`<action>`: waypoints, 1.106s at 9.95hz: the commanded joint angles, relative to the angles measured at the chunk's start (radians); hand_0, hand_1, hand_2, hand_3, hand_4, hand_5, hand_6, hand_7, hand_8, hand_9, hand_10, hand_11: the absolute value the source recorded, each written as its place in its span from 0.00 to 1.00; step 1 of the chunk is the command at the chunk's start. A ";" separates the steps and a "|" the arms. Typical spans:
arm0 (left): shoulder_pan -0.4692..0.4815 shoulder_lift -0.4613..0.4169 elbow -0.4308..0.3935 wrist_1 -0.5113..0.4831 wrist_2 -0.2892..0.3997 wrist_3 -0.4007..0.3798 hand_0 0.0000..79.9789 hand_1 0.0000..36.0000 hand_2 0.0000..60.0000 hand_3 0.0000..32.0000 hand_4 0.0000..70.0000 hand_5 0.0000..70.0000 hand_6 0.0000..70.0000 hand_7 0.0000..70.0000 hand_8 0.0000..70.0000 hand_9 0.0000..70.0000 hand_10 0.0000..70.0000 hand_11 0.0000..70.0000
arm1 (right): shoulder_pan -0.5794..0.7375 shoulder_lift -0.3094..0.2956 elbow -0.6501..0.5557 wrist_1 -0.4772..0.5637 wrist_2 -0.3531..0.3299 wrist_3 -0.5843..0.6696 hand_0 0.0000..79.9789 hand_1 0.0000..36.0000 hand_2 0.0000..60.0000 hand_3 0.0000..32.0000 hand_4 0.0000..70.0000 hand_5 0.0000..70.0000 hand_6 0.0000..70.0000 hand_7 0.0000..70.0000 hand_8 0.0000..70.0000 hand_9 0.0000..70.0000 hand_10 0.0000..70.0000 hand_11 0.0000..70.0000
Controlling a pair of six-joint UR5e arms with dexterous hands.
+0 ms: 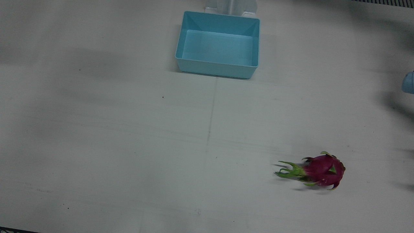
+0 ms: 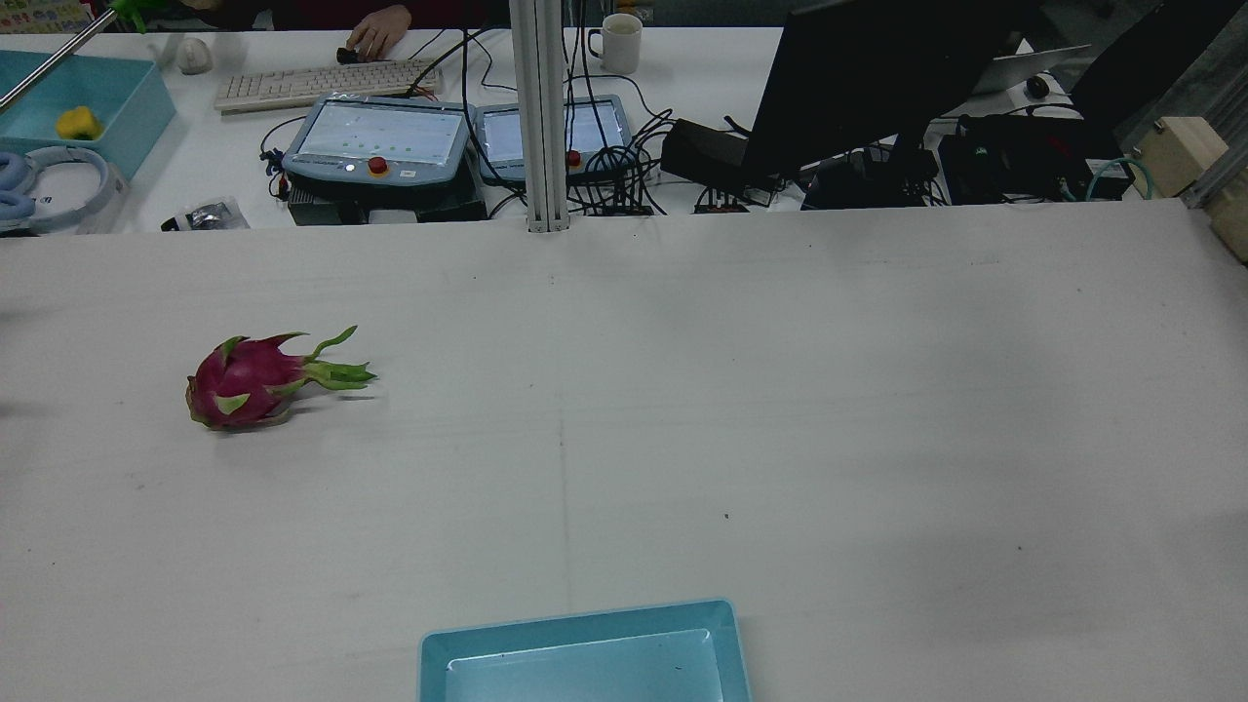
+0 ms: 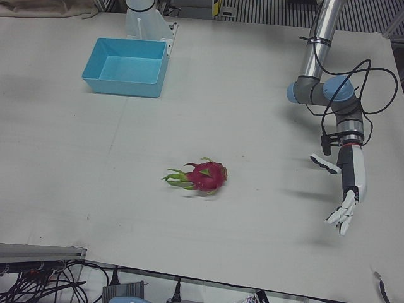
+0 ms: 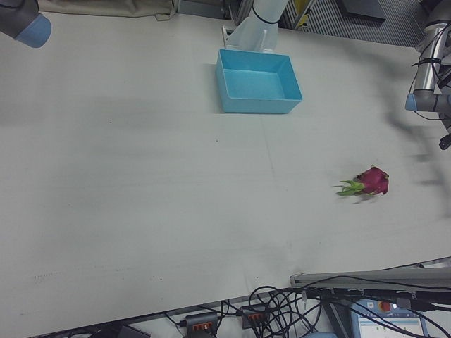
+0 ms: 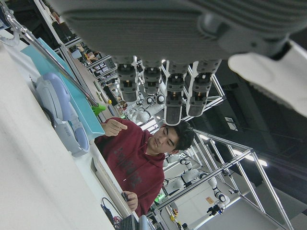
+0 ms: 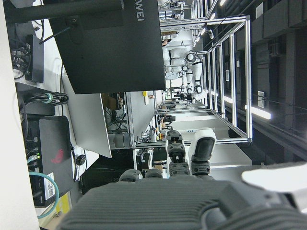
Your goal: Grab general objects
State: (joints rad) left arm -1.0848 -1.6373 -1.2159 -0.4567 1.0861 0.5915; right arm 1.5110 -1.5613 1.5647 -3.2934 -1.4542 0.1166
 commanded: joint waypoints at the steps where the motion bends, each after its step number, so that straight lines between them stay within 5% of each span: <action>1: 0.000 0.002 -0.013 0.012 0.001 -0.001 0.48 0.00 0.00 0.00 0.23 0.22 0.35 0.39 0.23 0.12 0.15 0.22 | 0.000 0.001 0.000 0.000 0.000 0.000 0.00 0.00 0.00 0.00 0.00 0.00 0.00 0.00 0.00 0.00 0.00 0.00; 11: 0.002 -0.004 -0.024 0.061 0.003 -0.065 0.48 0.00 0.00 0.00 0.23 0.22 0.35 0.39 0.22 0.11 0.15 0.20 | 0.000 0.000 0.000 0.000 0.000 0.000 0.00 0.00 0.00 0.00 0.00 0.00 0.00 0.00 0.00 0.00 0.00 0.00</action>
State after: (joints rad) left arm -1.0852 -1.6375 -1.2337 -0.4053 1.0874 0.5409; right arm 1.5112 -1.5613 1.5647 -3.2935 -1.4542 0.1166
